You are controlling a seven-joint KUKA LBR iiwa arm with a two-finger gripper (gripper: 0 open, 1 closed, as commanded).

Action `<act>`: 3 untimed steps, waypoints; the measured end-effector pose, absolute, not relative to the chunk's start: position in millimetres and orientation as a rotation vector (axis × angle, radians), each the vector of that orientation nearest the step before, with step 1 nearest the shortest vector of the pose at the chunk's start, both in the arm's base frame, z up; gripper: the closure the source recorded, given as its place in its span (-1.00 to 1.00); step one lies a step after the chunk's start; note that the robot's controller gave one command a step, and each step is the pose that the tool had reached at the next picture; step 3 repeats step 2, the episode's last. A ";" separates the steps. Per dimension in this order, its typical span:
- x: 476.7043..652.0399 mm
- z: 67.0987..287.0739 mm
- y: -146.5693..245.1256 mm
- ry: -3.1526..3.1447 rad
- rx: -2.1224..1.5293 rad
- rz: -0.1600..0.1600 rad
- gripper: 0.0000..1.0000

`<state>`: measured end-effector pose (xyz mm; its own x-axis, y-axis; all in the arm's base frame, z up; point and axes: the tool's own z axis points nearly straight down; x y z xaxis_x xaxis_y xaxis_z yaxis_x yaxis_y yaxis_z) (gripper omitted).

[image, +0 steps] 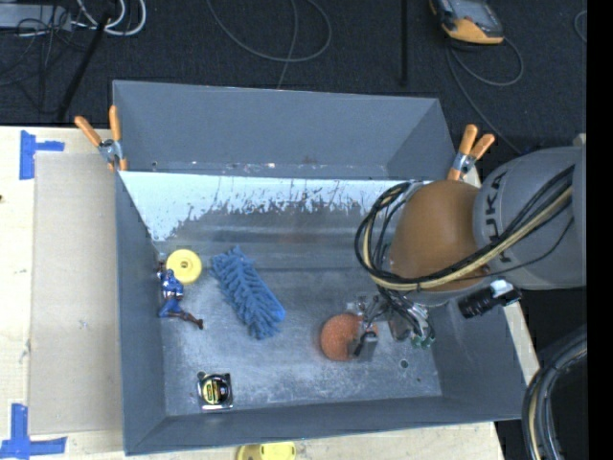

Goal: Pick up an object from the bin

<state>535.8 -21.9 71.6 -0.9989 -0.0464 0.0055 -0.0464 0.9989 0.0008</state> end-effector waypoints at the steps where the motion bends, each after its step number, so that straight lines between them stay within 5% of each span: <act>1: 535.8 71.6 -22.0 -3.135 0.072 -0.001 1.00; 2: 577.6 248.4 -12.4 -3.150 0.084 0.001 1.00; 3: 577.6 248.4 -12.4 -3.150 0.084 0.001 1.00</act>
Offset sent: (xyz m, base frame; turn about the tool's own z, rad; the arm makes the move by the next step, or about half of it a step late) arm 0.0394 0.0097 0.1732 -0.0123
